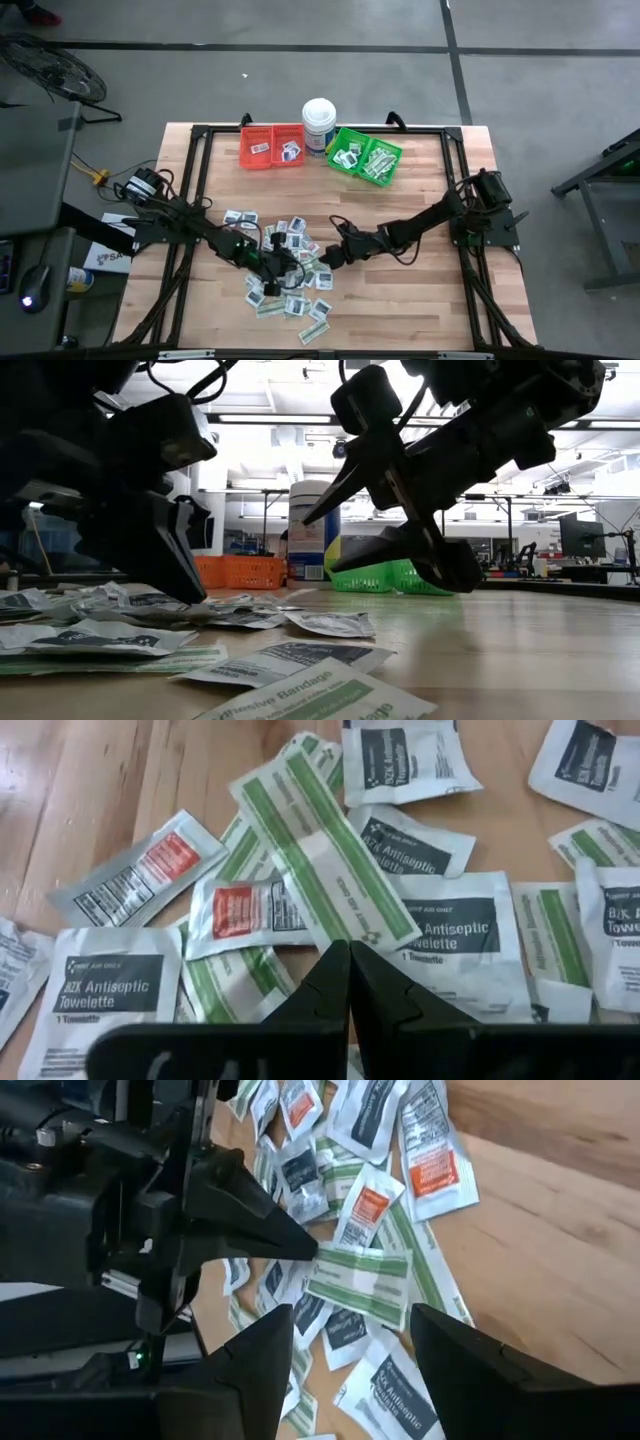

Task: Pick & Place First Aid Supplies
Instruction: Put the green bandage pack into the right green bin

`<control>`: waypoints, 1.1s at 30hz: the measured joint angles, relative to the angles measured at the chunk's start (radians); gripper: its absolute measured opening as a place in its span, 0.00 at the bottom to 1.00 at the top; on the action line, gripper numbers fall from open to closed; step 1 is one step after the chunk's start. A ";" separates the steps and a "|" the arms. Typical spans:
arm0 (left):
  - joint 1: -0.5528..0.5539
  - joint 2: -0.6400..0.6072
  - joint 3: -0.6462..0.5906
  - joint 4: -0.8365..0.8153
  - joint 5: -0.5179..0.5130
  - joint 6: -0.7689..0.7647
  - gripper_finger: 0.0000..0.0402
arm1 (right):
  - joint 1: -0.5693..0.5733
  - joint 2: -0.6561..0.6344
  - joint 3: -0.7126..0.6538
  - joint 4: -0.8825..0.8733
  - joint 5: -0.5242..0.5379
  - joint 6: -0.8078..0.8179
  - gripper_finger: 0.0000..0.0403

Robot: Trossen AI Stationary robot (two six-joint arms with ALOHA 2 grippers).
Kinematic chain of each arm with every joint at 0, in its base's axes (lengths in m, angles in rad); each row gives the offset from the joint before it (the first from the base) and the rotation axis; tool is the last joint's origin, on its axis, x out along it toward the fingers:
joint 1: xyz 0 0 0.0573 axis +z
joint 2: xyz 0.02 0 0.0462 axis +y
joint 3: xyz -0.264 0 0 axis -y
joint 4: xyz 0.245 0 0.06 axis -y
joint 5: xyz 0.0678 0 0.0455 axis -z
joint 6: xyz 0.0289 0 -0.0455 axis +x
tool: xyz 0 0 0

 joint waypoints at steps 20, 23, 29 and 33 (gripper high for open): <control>0.000 0.053 0.003 0.021 -0.010 -0.001 0.00 | 0.032 0.001 0.028 -0.039 0.093 0.065 0.49; 0.000 0.053 0.002 0.021 -0.010 -0.001 0.00 | 0.032 0.024 0.066 -0.054 0.086 0.048 0.49; 0.000 0.054 0.002 0.018 -0.011 -0.007 0.00 | 0.032 0.050 0.092 -0.130 0.089 0.071 0.49; 0.000 0.054 0.002 0.017 -0.011 -0.006 0.00 | 0.032 0.049 0.109 -0.132 0.078 0.085 0.49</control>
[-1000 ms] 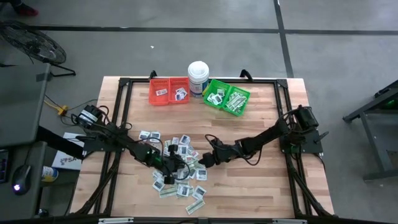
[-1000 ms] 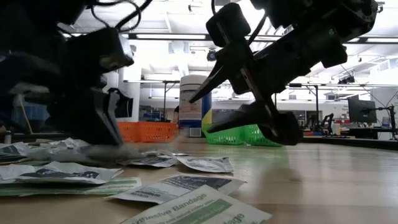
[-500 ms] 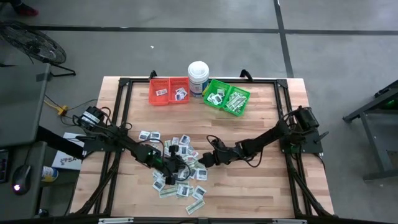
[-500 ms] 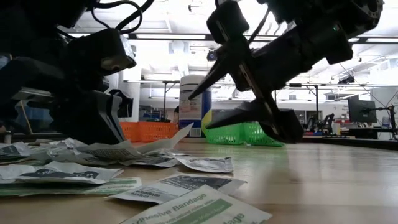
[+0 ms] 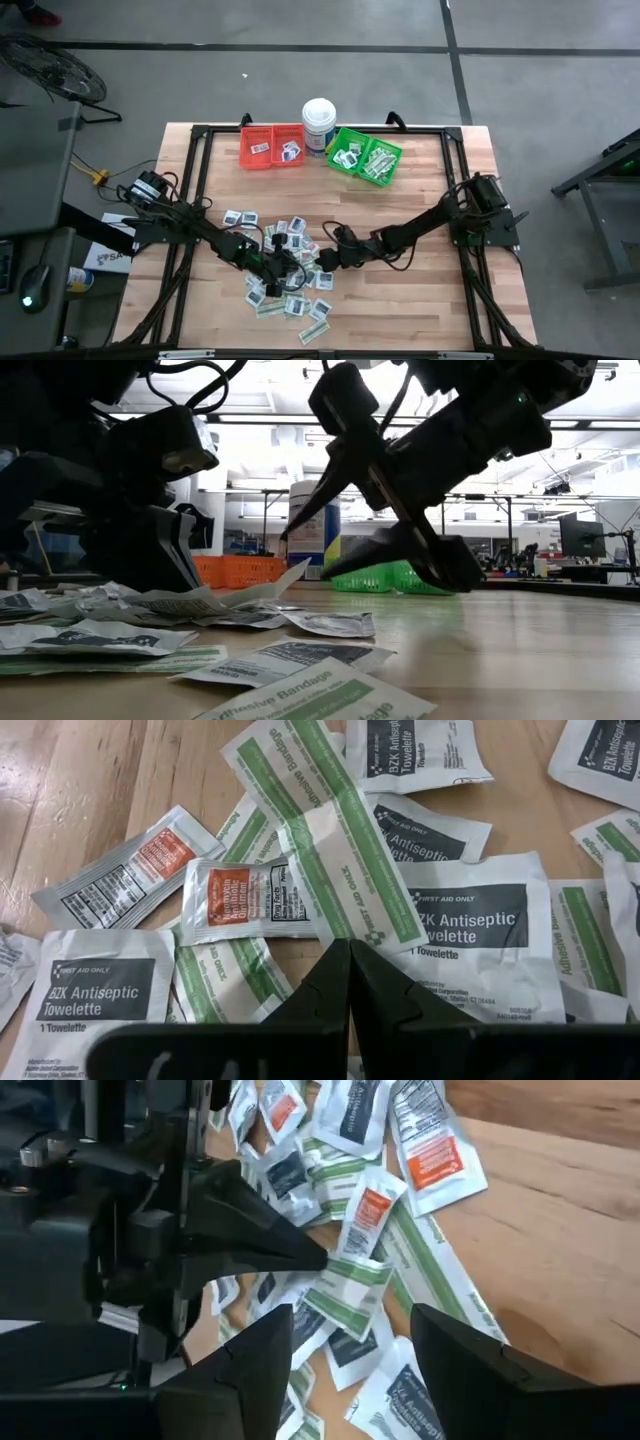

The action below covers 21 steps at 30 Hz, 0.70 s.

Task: Pick & Place First Aid Supplies
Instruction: Put the green bandage pack into the right green bin

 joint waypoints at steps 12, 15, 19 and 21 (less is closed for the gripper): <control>0.000 0.001 -0.001 -0.003 -0.004 0.006 0.00 | 0.001 0.090 0.084 -0.012 -0.029 0.004 0.44; 0.000 0.001 -0.001 -0.003 -0.002 0.001 0.00 | 0.002 0.096 0.088 -0.012 -0.029 -0.002 0.41; 0.000 0.001 -0.001 -0.003 -0.002 0.000 0.00 | -0.006 0.096 0.088 -0.014 -0.025 -0.003 0.36; 0.000 0.001 -0.001 -0.003 -0.001 0.000 0.00 | -0.015 0.096 0.088 -0.013 -0.014 -0.003 0.33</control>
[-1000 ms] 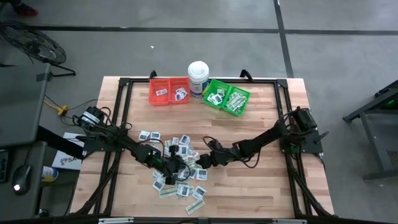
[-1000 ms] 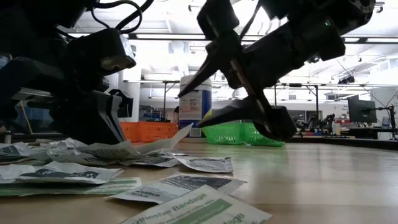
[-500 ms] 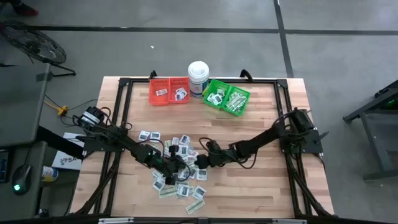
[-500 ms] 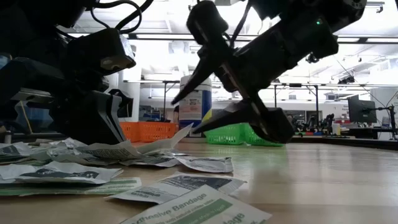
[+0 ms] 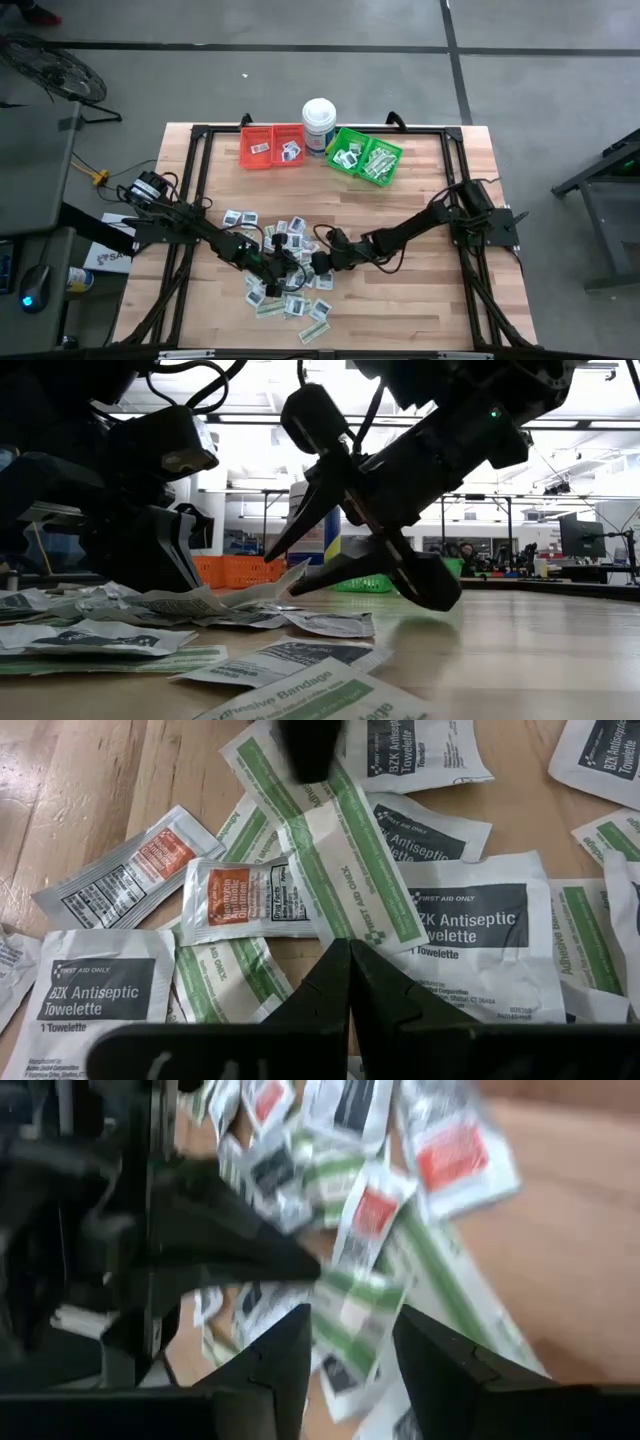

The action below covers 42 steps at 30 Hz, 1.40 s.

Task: Pick & Place First Aid Supplies
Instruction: Put the green bandage pack into the right green bin

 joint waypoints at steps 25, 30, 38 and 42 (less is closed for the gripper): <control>0.000 0.001 0.000 0.000 0.014 0.000 0.00 | -0.013 0.000 -0.001 -0.006 -0.065 -0.079 0.01; 0.000 0.001 -0.001 0.007 0.014 0.036 0.03 | -0.013 0.000 -0.001 -0.006 -0.072 -0.089 0.00; 0.002 -0.072 -0.006 -0.007 0.055 0.140 0.29 | -0.013 -0.002 -0.001 -0.007 -0.099 -0.125 0.00; 0.008 -0.184 -0.005 -0.110 0.025 0.153 0.42 | -0.016 -0.035 -0.002 -0.012 -0.099 -0.166 0.00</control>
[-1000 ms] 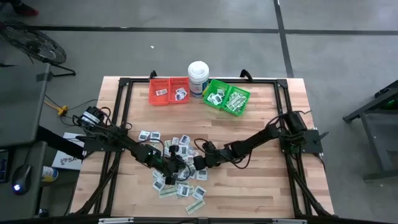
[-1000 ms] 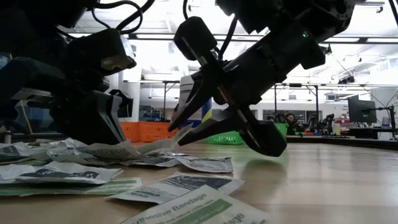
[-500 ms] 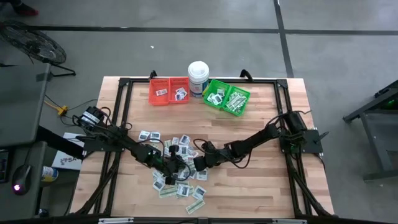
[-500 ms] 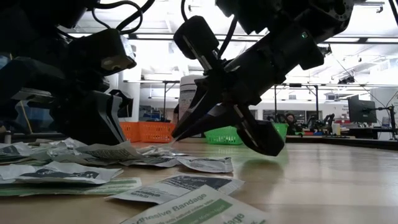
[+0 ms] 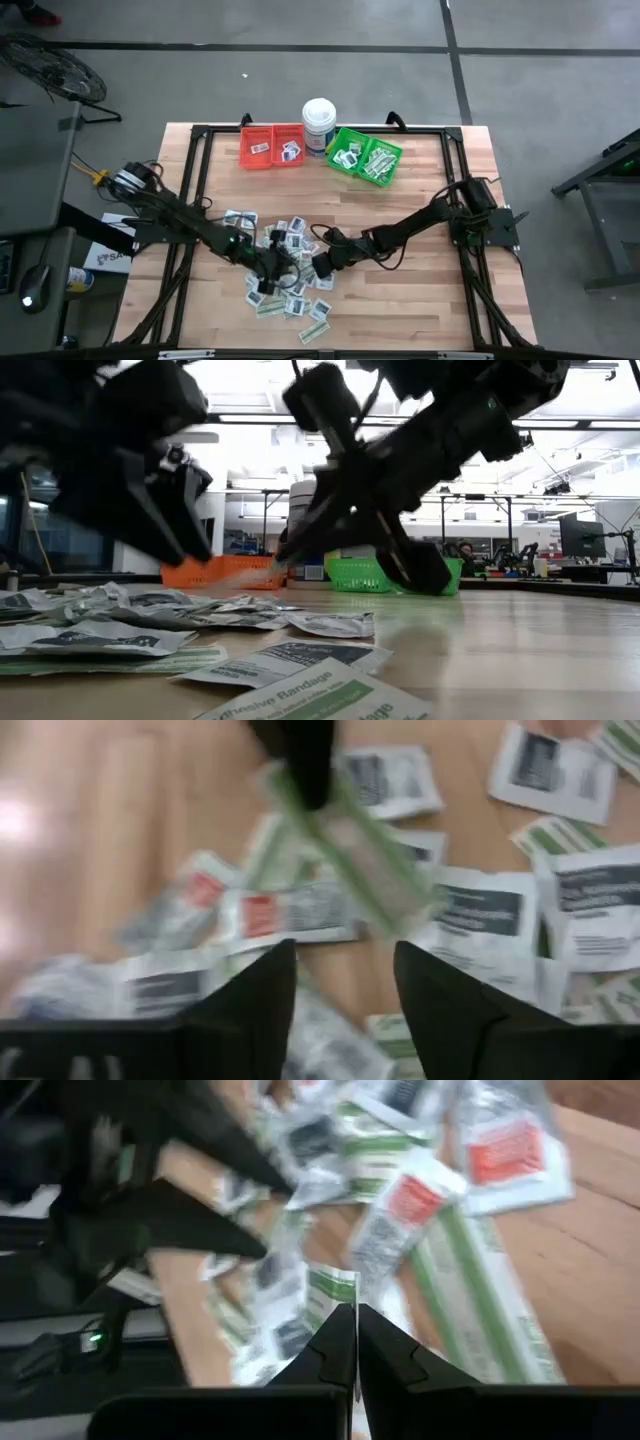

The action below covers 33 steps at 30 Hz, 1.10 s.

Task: Pick & Place First Aid Supplies
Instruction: Put the green bandage pack into the right green bin

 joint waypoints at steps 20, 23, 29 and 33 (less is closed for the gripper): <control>0.015 -0.584 0.003 -0.367 -0.394 0.061 0.47 | -0.298 -0.514 0.001 -0.565 -0.125 -0.486 0.00; 0.055 -0.641 0.004 -0.382 -0.391 0.081 0.47 | -0.396 -0.618 0.001 -0.715 -0.132 -0.573 0.00; 0.178 -0.689 0.003 -0.359 -0.293 0.156 0.47 | -0.636 -0.749 0.001 -0.952 -0.200 -0.758 0.00; 0.261 -0.692 0.002 -0.329 -0.202 0.199 0.47 | -0.799 -0.756 0.001 -1.034 -0.295 -0.916 0.00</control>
